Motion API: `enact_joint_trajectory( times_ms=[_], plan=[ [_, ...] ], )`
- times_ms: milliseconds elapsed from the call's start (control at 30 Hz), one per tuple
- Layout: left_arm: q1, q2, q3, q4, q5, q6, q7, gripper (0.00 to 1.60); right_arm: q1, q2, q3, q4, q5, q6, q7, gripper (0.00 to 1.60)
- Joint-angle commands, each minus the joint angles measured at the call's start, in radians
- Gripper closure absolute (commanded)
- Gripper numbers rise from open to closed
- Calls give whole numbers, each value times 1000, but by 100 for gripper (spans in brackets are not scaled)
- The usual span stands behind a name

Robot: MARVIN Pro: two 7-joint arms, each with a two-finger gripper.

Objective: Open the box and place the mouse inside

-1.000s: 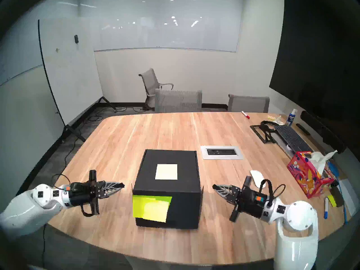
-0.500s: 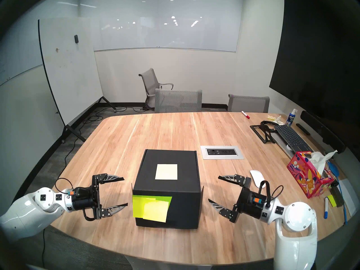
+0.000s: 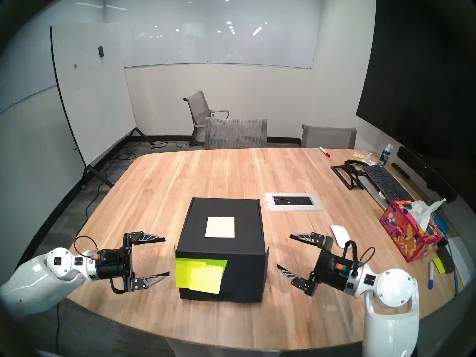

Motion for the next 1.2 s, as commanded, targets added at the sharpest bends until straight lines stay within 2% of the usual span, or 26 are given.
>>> enact_joint_trajectory(
  times_ms=[0,267,633,1167],
  plan=[
    [-14,-5,10,3,3,9,-11,0,1,-1,-4,-9,18,0,10,0],
    [-20,-8,23,10,11,21,-23,0,3,-7,-3,-20,25,2,25,0],
    [-36,-5,39,19,-41,96,-61,0,1,-17,8,-37,41,3,44,0],
    [-98,-57,74,83,-111,203,-112,0,10,-32,12,-33,45,-6,62,0]
  ],
)
